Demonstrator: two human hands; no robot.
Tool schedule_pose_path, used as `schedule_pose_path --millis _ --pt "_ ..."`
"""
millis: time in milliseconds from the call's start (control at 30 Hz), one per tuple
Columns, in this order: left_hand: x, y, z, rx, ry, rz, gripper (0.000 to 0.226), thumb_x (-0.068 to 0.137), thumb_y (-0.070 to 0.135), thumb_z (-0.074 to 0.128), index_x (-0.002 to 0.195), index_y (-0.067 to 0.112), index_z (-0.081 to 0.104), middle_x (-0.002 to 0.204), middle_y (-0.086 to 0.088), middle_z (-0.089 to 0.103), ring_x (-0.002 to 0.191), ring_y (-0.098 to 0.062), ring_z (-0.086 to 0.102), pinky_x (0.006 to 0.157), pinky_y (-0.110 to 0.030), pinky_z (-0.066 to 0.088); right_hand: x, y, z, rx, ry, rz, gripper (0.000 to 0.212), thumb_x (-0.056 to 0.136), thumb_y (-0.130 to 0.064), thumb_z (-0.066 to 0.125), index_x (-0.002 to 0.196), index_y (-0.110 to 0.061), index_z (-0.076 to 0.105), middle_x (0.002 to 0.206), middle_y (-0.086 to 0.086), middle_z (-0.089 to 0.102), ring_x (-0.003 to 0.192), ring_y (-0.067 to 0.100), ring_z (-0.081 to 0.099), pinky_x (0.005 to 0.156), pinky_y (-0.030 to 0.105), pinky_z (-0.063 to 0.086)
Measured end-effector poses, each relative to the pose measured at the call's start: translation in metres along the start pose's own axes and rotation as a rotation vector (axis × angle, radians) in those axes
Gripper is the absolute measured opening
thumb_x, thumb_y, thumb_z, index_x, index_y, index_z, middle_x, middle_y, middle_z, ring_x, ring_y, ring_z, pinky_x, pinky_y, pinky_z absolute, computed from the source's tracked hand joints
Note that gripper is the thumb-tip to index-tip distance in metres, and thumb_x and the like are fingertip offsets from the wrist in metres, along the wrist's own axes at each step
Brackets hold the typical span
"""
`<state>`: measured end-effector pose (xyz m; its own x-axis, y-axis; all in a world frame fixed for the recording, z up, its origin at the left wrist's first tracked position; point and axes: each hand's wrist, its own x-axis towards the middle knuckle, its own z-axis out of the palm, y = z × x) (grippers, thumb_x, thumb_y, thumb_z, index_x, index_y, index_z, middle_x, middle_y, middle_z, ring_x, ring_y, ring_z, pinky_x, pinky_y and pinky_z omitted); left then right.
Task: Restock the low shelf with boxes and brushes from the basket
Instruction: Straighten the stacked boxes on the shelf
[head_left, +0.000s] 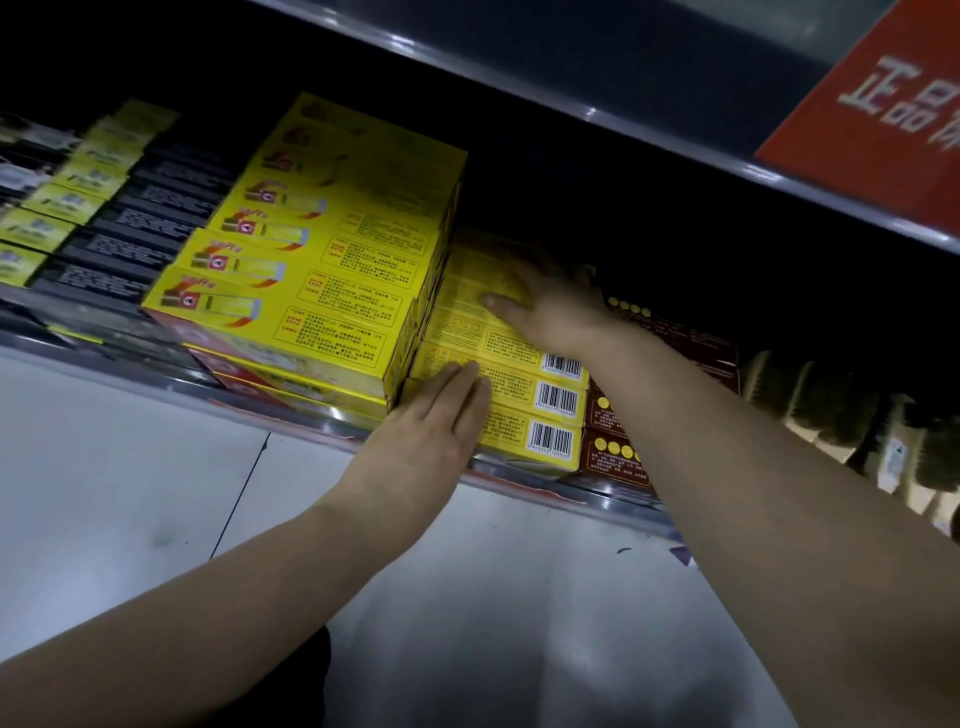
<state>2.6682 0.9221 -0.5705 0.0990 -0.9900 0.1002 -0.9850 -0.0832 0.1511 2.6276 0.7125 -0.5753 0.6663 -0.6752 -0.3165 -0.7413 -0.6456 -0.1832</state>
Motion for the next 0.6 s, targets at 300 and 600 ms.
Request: schedule_pose_path --millis 300,600 --pt "-0.012 -0.004 -0.05 -0.196 0.165 0.121 0.06 0.059 -0.012 0.074 0.118 -0.004 0.061 0.122 -0.018 0.062 0.116 -0.032 0.058 0.097 -0.036 0.047 -0.052 -0.039 -0.005 0.418 0.09 -0.099 0.049 0.096 -0.021 0.048 0.143 -0.013 0.035 0.151 0.013 0.028 0.139 0.031 0.027 0.114 0.041 0.024" --pt "-0.049 -0.114 -0.092 -0.711 0.463 -0.516 0.049 0.098 0.016 0.042 0.145 0.018 0.031 0.146 0.009 0.032 0.136 -0.001 0.027 0.11 -0.015 0.02 -0.15 -0.115 0.014 1.139 0.001 0.0 0.084 0.087 -0.046 0.056 0.15 -0.032 0.001 0.155 -0.015 0.013 0.141 0.001 0.014 0.116 0.03 0.017"
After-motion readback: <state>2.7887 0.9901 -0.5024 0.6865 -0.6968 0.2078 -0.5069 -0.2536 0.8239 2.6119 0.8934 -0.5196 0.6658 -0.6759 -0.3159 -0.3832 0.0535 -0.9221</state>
